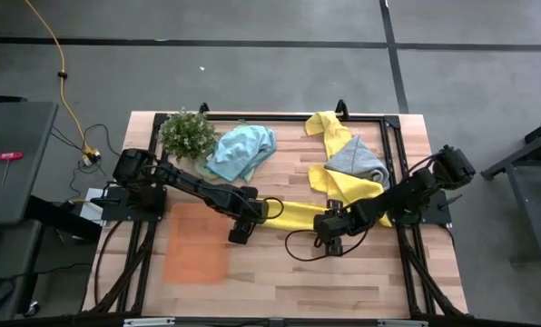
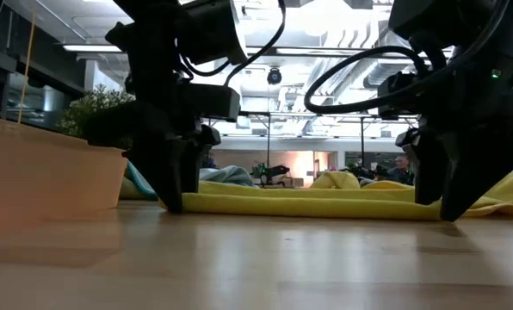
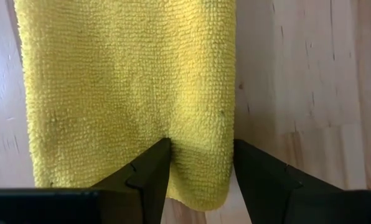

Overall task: Fold microfiber towels
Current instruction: Fold the bottom yellow microfiber towel

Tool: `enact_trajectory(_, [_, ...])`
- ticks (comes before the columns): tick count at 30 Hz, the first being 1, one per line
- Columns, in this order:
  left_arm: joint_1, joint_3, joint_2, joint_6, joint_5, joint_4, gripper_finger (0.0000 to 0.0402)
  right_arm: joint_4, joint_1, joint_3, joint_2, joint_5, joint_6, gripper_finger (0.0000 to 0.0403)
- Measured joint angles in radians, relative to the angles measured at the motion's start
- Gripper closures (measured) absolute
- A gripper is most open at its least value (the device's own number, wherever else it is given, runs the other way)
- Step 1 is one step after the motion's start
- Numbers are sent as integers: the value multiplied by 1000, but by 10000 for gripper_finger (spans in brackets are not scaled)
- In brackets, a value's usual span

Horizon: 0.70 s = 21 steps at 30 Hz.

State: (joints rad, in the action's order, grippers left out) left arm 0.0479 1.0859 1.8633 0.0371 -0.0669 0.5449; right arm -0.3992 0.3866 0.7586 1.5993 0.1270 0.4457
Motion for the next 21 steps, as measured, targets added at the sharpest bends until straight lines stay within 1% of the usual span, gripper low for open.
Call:
enact_trajectory(3, [0, 0, 0, -14, 3, 1, 236, 2, 0, 0, 0, -12, 2, 187])
enact_trajectory(9, [7, 0, 0, -91, 35, -3, 236, 4, 0, 2, -2, -55, 2, 187])
enact_trajectory(14, [37, 0, 0, -136, 81, -12, 236, 3, 0, 2, -2, -58, 1, 187])
enact_trajectory(21, [95, 0, 1, -194, 90, -36, 236, 0, 0, 2, -3, -55, 0, 187])
